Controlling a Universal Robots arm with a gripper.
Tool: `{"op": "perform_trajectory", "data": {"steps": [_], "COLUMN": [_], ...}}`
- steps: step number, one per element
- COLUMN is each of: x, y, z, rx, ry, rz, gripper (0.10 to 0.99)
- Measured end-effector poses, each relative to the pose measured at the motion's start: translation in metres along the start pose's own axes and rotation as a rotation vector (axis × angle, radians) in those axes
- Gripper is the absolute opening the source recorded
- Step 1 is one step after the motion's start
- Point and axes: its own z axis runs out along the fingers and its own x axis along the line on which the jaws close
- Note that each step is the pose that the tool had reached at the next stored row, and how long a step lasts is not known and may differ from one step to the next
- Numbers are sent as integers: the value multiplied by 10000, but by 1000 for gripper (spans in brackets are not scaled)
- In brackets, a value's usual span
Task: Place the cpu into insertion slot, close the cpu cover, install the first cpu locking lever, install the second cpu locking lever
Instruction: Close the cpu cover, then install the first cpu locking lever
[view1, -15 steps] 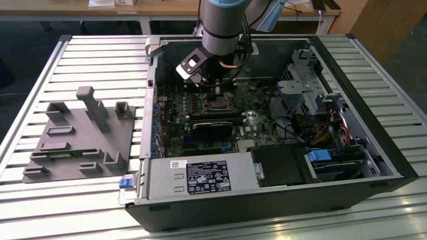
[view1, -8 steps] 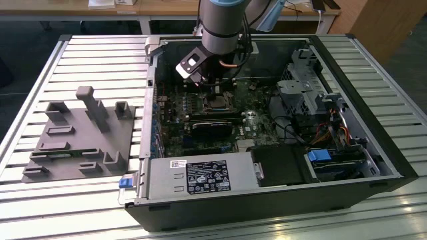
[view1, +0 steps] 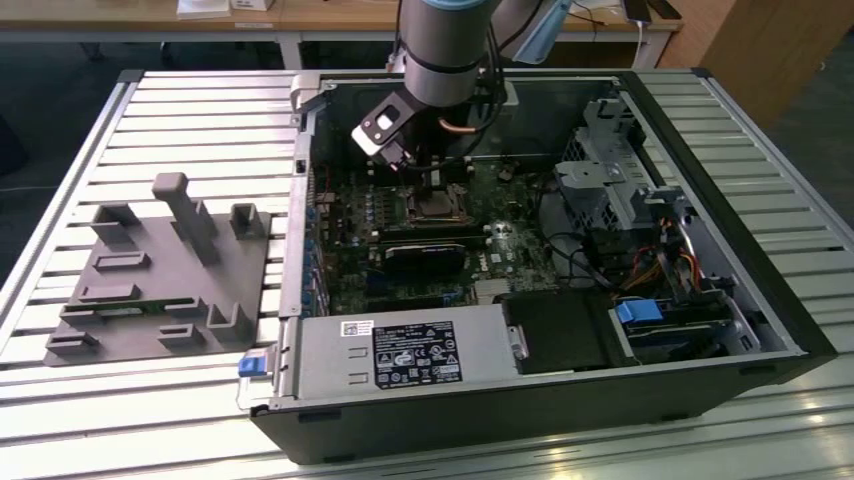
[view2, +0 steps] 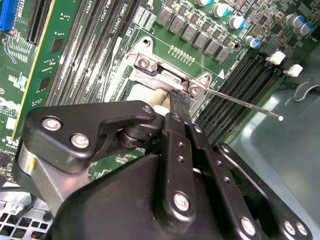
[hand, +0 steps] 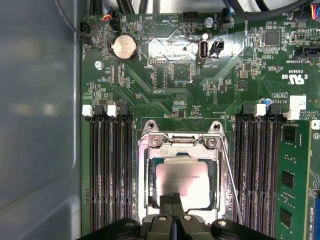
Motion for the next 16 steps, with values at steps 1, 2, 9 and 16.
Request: {"op": "perform_trajectory", "data": {"steps": [1, 2, 9, 16], "x": [1, 1, 4, 7], "y": [0, 0, -2, -2], "z": [-6, -13, -53, -78], "rx": [0, 0, -1, -1], "ry": [0, 0, 1, -7], "rz": [0, 0, 0, -1], "gripper": [106, 106, 106, 106]}}
